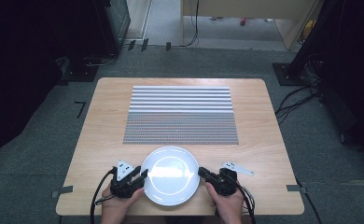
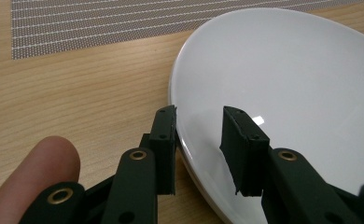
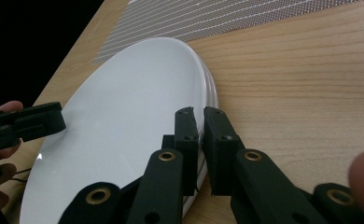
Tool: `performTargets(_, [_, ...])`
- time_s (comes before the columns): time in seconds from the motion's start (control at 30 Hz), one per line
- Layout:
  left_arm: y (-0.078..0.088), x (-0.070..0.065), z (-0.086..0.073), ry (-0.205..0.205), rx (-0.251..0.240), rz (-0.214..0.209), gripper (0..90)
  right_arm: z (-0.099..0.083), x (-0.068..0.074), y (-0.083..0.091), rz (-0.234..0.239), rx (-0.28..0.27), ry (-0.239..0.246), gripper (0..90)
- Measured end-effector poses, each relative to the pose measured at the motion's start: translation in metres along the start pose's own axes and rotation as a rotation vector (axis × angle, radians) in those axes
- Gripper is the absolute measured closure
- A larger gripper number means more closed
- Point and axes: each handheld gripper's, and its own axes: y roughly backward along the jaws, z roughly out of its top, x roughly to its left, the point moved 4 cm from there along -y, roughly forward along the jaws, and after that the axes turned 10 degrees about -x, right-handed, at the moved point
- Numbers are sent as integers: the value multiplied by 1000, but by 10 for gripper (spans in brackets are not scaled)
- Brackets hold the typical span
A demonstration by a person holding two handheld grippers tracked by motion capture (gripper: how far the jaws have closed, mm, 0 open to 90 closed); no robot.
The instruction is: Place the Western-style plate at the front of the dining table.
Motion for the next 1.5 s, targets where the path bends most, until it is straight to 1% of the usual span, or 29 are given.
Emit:
performTargets(0.07, [0,0,0,1,2,0,663,0,0,0,5,-4,-7,847])
performTargets(0.17, [0,1,-1,1,7,-2,666,4,1,2,31,-27,-33,847])
performTargets(0.2, [-1,0,-1,1,7,-1,665,4,0,2,41,-23,-53,843])
performTargets(0.23, [-1,0,-1,1,6,-1,665,4,0,2,41,-23,-53,843])
performTargets(0.27, [-1,0,-1,1,5,0,665,3,-1,1,43,-15,-66,841])
performTargets(0.3, [-1,0,-1,0,5,2,665,3,-1,1,43,-15,-66,841])
performTargets(0.33, [-1,0,-1,-2,5,3,665,2,-2,1,43,-12,-76,840])
performTargets(0.47, [-1,-1,-1,-4,5,5,664,0,0,-2,47,2,-83,816])
performTargets(0.57, [-1,-1,-1,-9,5,9,663,-1,1,-3,40,1,-85,816])
performTargets(0.67, [-1,-1,-2,-10,5,8,665,1,1,-5,25,4,-104,826])
performTargets(0.7, [-1,-2,-2,-10,4,9,665,2,1,-6,19,2,-117,833])
performTargets(0.73, [-1,-2,-2,-10,3,10,664,3,-1,-8,19,3,-155,846])
performTargets(0.77, [-1,-2,-2,-11,2,11,663,3,-2,-9,20,4,-181,852])
performTargets(0.8, [-1,-2,-2,-10,0,9,663,3,-2,-9,20,4,-181,852])
performTargets(0.83, [-1,-2,-2,-11,-2,6,655,4,-5,-10,29,0,-233,862])
performTargets(0.87, [-1,-2,-2,-12,-2,1,655,4,-5,-10,29,0,-233,862])
performTargets(0.93, [-1,-2,-2,-16,2,-14,633,4,-8,-10,42,-1,-269,870])
performTargets(0.97, [-1,-2,-2,-11,3,-22,620,4,-9,-11,48,-3,-275,871])
performTargets(1.07, [-1,1,-3,7,8,-30,601,7,-10,-9,50,-8,-277,874])
performTargets(1.23, [1,6,-1,32,-7,-31,585,11,-13,-7,52,-24,-274,878])
performTargets(1.33, [2,7,0,38,-15,-30,584,13,-14,-5,50,-28,-267,878])
performTargets(1.5, [7,8,4,44,-47,-28,583,16,-17,-3,47,-33,-263,878])
